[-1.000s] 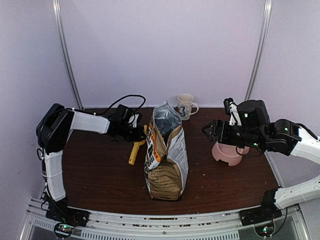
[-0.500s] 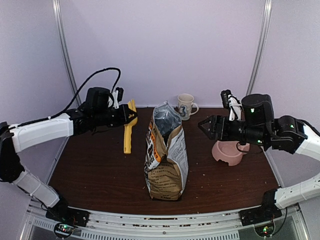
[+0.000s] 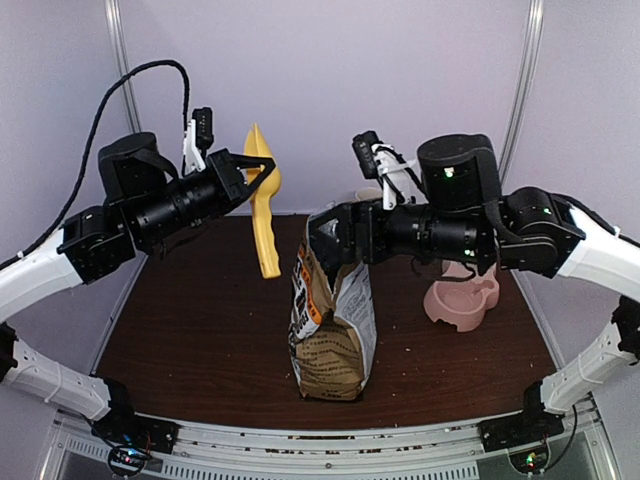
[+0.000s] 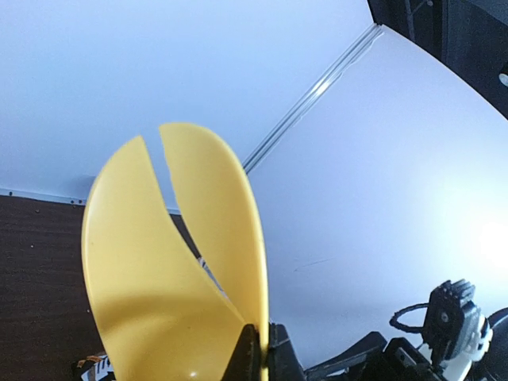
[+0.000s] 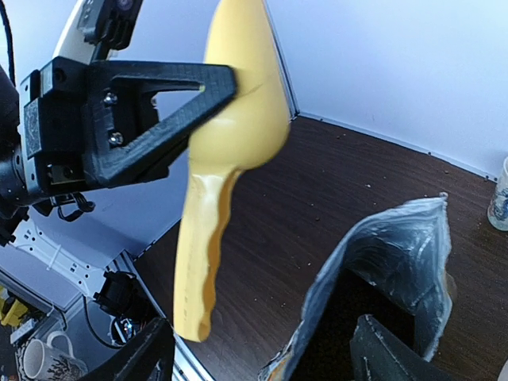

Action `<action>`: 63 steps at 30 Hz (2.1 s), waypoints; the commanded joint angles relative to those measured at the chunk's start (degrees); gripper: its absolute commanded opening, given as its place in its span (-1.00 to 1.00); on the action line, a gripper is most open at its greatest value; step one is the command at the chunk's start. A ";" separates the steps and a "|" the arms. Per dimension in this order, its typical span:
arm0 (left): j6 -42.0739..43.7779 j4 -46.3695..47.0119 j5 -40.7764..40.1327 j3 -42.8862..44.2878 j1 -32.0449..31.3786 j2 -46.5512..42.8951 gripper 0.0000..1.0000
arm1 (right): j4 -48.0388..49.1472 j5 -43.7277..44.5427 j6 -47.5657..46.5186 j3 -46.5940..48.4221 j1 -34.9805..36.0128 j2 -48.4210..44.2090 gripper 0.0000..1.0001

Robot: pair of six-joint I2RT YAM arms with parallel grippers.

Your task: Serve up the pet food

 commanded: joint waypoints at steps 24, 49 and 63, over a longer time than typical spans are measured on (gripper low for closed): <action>-2.04 12.61 -9.72 -1.08 -6.79 2.12 -0.89 | -8.30 6.33 3.67 17.25 2.91 16.90 -0.46; 21.35 -23.86 27.53 7.65 5.00 -6.20 0.71 | -16.48 -27.80 -6.76 1.41 -5.06 -4.72 -0.87; 28.41 -33.64 40.86 15.27 5.60 -1.83 0.26 | -18.82 -48.16 -7.87 -5.52 -5.03 -8.92 -0.90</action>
